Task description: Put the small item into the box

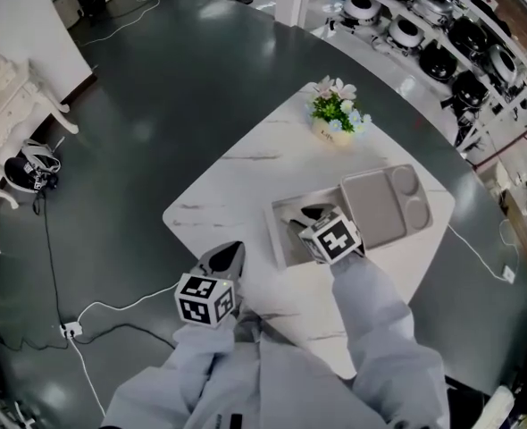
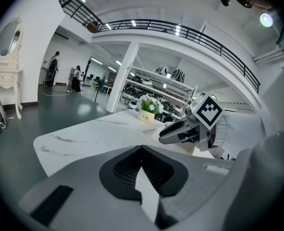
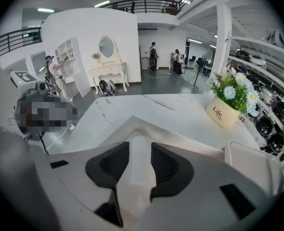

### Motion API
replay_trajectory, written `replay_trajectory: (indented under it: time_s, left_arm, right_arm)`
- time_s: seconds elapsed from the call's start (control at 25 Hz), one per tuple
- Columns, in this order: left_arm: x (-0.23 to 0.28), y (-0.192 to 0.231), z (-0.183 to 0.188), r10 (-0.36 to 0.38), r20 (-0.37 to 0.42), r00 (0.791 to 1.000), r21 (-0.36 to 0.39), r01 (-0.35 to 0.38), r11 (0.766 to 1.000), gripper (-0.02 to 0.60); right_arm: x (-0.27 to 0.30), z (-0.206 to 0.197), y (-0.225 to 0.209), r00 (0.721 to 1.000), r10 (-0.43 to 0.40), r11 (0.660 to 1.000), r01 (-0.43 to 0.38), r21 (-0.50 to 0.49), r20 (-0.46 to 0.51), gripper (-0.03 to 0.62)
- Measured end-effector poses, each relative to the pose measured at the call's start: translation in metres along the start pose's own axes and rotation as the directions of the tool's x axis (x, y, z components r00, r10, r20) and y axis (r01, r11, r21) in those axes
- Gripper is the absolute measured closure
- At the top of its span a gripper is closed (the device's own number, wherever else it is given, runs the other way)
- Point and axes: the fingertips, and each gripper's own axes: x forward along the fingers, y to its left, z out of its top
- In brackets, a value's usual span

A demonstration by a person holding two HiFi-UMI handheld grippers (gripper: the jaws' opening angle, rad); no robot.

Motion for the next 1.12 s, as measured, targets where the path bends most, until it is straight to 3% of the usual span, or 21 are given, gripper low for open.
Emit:
replay_trajectory:
  time_s: [0.24,0.52,0.68,0.96,1.12]
  left_arm:
    - [-0.006,-0.008,0.015,-0.019,0.026,0.999,0.024,0.018,1.0,0.583]
    - [-0.017,-0.02,0.036,-0.048,0.064,0.997,0.069,0.043,0.997,0.583]
    - [-0.026,-0.026,0.049,-0.062,0.093,0.994,0.091,0.054,0.994,0.583]
    - [-0.045,-0.034,0.071,-0.085,0.141,0.986,0.126,0.067,0.99,0.583]
    - [-0.056,-0.04,0.086,-0.108,0.173,0.979,0.148,0.083,0.985,0.583]
  right_arm:
    - [-0.025,0.01,0.007,0.985,0.002,0.997,-0.016,0.078,0.174,0.567]
    - [-0.059,0.017,0.014,0.946,-0.045,0.985,-0.01,0.169,0.321,0.597]
    - [-0.082,0.022,0.02,0.898,-0.054,0.975,-0.047,0.216,0.437,0.6]
    - [-0.12,0.03,0.03,0.809,-0.067,0.977,-0.067,0.205,0.584,0.6]
    - [-0.144,0.041,0.035,0.745,-0.079,0.969,-0.099,0.227,0.662,0.6]
